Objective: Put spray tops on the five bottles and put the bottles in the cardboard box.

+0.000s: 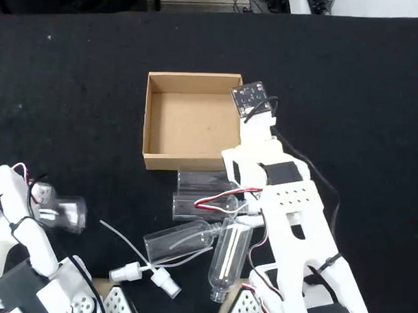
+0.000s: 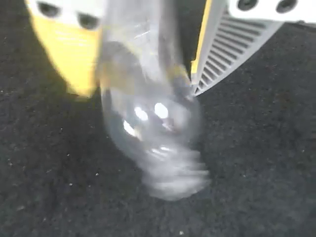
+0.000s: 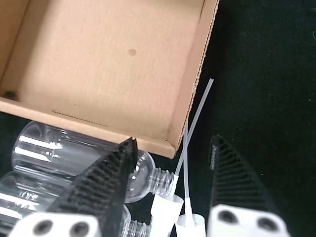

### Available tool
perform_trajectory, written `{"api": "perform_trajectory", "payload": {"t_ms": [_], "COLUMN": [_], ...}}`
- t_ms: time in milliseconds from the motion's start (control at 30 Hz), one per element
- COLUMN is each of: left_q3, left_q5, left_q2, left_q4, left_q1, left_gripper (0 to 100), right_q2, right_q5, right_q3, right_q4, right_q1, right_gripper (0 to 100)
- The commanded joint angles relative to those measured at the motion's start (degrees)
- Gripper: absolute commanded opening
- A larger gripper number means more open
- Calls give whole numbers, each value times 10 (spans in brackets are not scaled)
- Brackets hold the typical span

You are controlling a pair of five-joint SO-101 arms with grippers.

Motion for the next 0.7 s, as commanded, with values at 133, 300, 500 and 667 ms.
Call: {"api": "perform_trajectory", "payload": {"t_ms": [133, 300, 500, 667], "left_q3": [-80, -183, -182, -129], "left_q5": [-94, -435, -772, -863], "left_q2": [-20, -18, -16, -9], "left_q4": [87, 160, 60, -42], "left_q1": [-3, -68, -138, -170], "left_gripper": [138, 145, 145, 147], "right_q2": [-29, -29, -29, -29], "right_q5": [1, 1, 1, 1], "right_q3": [-4, -4, -4, -4], "right_q4": [-11, -11, -11, -11], "right_q1": [-11, -10, -10, -11], "right_gripper": [219, 219, 219, 219]}}
